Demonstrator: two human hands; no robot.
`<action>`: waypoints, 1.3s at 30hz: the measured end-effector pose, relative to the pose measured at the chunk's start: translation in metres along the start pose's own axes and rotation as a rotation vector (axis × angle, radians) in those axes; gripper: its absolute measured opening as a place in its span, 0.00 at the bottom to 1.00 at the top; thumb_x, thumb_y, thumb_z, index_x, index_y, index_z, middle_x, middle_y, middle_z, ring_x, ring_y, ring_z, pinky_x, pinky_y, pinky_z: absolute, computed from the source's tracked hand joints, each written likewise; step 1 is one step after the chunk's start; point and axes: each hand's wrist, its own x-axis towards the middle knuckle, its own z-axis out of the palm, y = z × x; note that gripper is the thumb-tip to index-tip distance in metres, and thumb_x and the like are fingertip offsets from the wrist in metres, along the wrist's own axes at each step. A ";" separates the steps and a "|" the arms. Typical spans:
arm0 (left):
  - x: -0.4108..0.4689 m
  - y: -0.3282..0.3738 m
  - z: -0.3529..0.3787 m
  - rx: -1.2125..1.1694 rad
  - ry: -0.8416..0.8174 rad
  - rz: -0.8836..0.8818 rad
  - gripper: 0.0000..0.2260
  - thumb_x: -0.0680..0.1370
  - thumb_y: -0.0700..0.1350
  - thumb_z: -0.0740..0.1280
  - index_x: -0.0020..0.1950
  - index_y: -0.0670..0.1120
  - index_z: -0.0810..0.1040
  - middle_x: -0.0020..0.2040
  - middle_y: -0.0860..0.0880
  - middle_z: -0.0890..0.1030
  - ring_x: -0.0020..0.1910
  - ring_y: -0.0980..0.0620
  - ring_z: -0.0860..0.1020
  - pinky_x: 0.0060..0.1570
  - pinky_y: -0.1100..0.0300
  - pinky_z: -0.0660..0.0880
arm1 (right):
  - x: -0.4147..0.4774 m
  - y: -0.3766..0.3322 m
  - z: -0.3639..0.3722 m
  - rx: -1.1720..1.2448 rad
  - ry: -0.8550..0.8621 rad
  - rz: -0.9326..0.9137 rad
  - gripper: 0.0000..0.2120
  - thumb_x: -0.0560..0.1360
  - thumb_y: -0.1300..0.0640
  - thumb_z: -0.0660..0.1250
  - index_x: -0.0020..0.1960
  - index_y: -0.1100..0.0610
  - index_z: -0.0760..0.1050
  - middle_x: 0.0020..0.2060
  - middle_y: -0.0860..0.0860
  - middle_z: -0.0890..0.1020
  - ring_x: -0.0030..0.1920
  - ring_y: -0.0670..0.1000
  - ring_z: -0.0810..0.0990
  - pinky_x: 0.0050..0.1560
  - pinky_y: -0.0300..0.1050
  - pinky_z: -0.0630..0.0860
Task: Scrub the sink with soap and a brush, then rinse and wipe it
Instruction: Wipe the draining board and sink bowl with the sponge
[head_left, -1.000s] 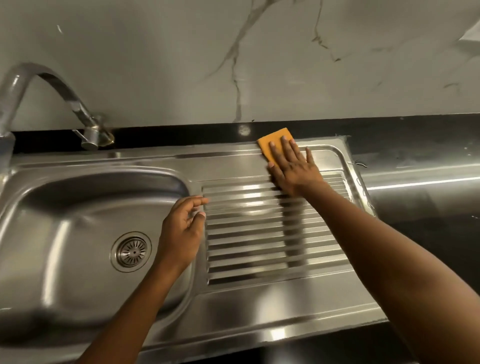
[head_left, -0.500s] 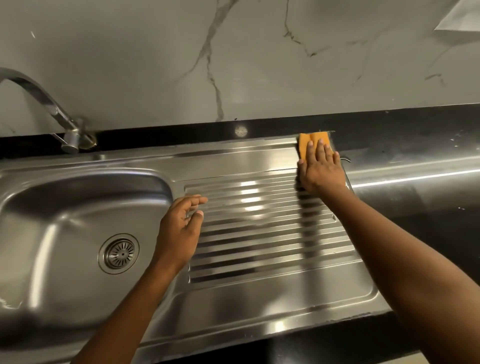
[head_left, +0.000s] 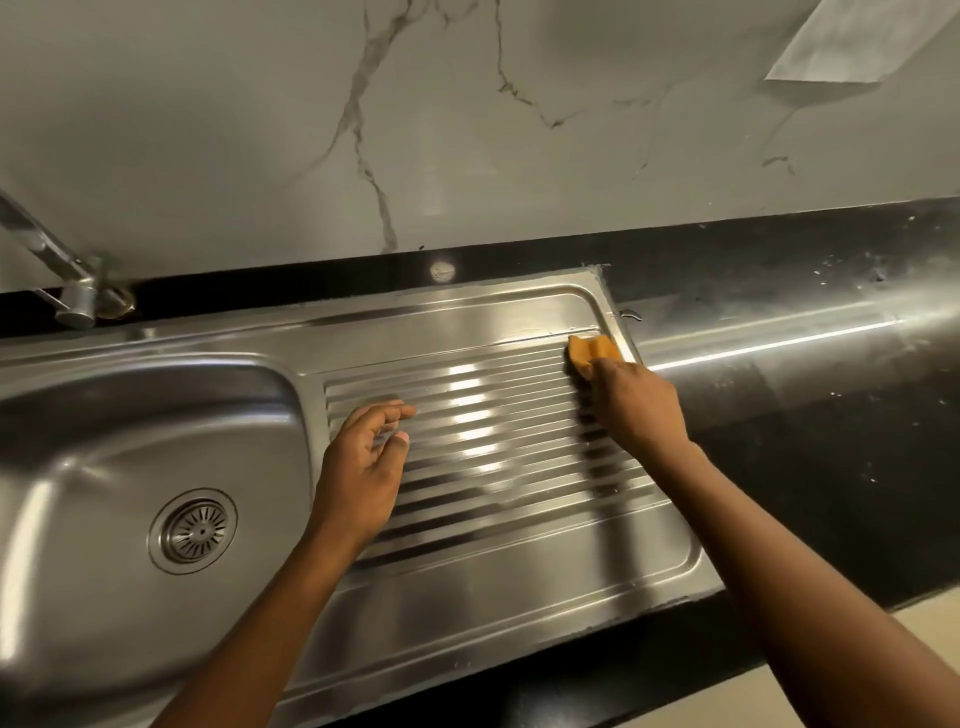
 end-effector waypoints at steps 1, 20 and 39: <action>0.000 0.000 0.002 0.003 -0.001 0.006 0.14 0.84 0.36 0.65 0.63 0.52 0.83 0.66 0.59 0.79 0.64 0.67 0.76 0.63 0.73 0.72 | -0.001 0.003 -0.002 0.020 0.003 0.035 0.12 0.86 0.51 0.58 0.61 0.56 0.75 0.46 0.58 0.84 0.44 0.62 0.83 0.40 0.49 0.73; 0.003 -0.001 0.017 0.031 0.034 -0.029 0.14 0.85 0.37 0.65 0.65 0.52 0.82 0.69 0.55 0.79 0.64 0.69 0.76 0.58 0.78 0.72 | 0.100 0.060 -0.031 0.386 0.039 0.103 0.24 0.81 0.60 0.67 0.76 0.55 0.71 0.77 0.54 0.69 0.76 0.60 0.68 0.72 0.59 0.71; -0.009 -0.002 0.023 0.042 0.011 -0.025 0.14 0.84 0.37 0.66 0.63 0.54 0.83 0.67 0.55 0.80 0.62 0.66 0.78 0.56 0.77 0.73 | 0.015 0.079 0.021 0.153 -0.148 -0.205 0.31 0.86 0.35 0.47 0.85 0.44 0.46 0.85 0.45 0.46 0.84 0.50 0.43 0.83 0.56 0.45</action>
